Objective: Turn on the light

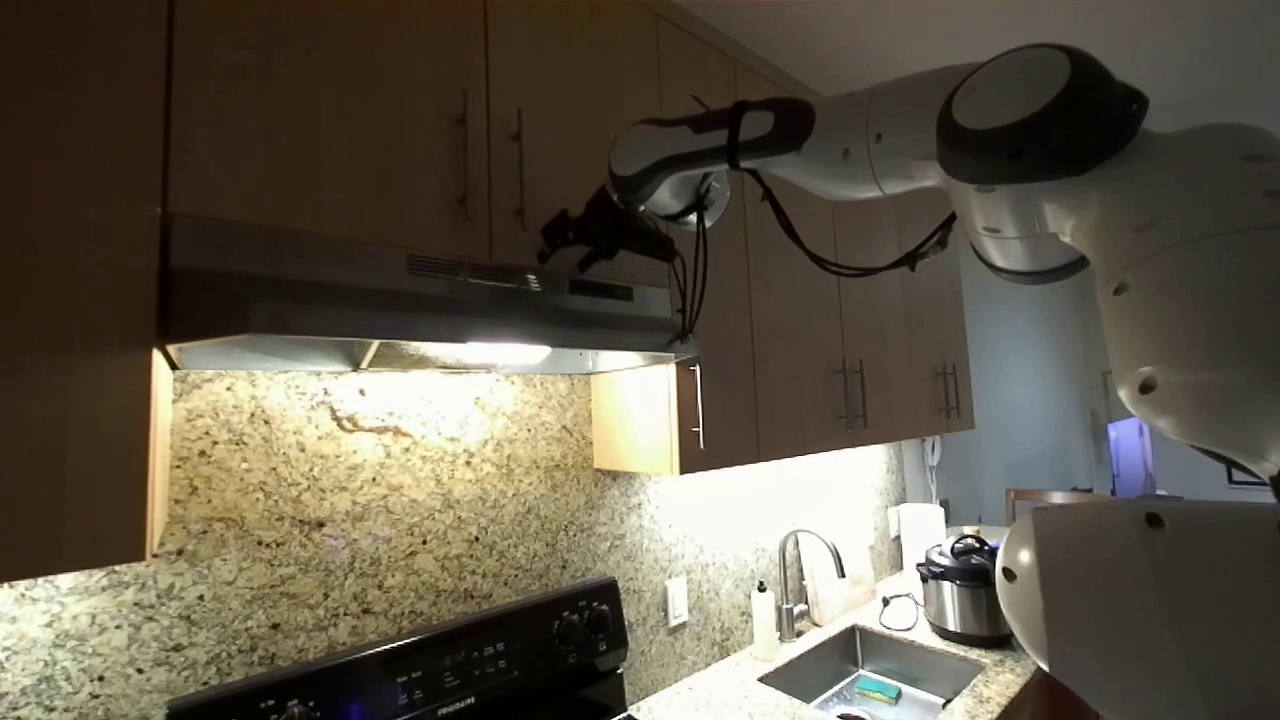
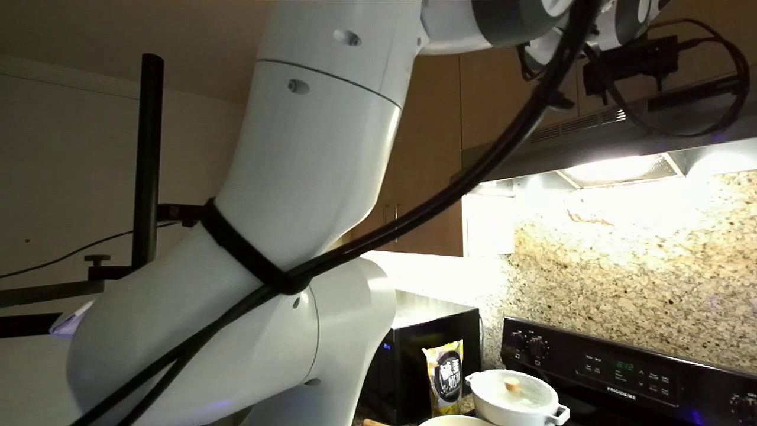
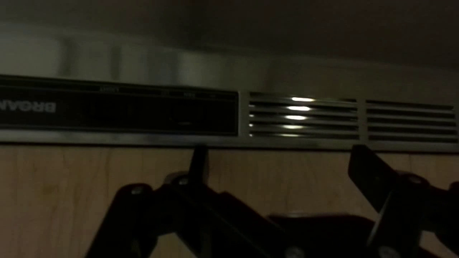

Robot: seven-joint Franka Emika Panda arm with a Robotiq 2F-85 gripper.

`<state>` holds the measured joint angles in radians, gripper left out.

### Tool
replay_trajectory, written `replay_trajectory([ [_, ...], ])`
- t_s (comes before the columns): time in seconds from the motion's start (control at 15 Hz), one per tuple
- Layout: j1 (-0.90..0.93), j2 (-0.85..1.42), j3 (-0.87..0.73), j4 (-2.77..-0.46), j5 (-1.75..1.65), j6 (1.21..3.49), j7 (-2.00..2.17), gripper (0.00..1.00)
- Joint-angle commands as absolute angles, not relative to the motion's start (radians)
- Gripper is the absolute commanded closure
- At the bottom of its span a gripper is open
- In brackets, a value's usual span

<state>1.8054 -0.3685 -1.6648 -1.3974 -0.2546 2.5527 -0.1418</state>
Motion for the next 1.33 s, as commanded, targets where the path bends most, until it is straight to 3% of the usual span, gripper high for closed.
replay_trajectory([
  [0.0, 1.628, -0.224, -1.585, -1.464, -0.247, 2.555, -0.054, 0.0],
  [0.6, 1.226, -0.09, -1.259, -1.486, -0.15, 2.456, -0.106, 0.0],
  [1.07, 1.154, -0.353, -0.978, -1.628, -0.5, 2.326, -0.014, 0.0],
  [1.13, 1.008, -0.165, -0.963, -1.565, -0.279, 2.385, -0.104, 0.0],
  [1.27, 0.917, -0.175, -0.878, -1.578, -0.219, 2.378, -0.133, 0.0],
])
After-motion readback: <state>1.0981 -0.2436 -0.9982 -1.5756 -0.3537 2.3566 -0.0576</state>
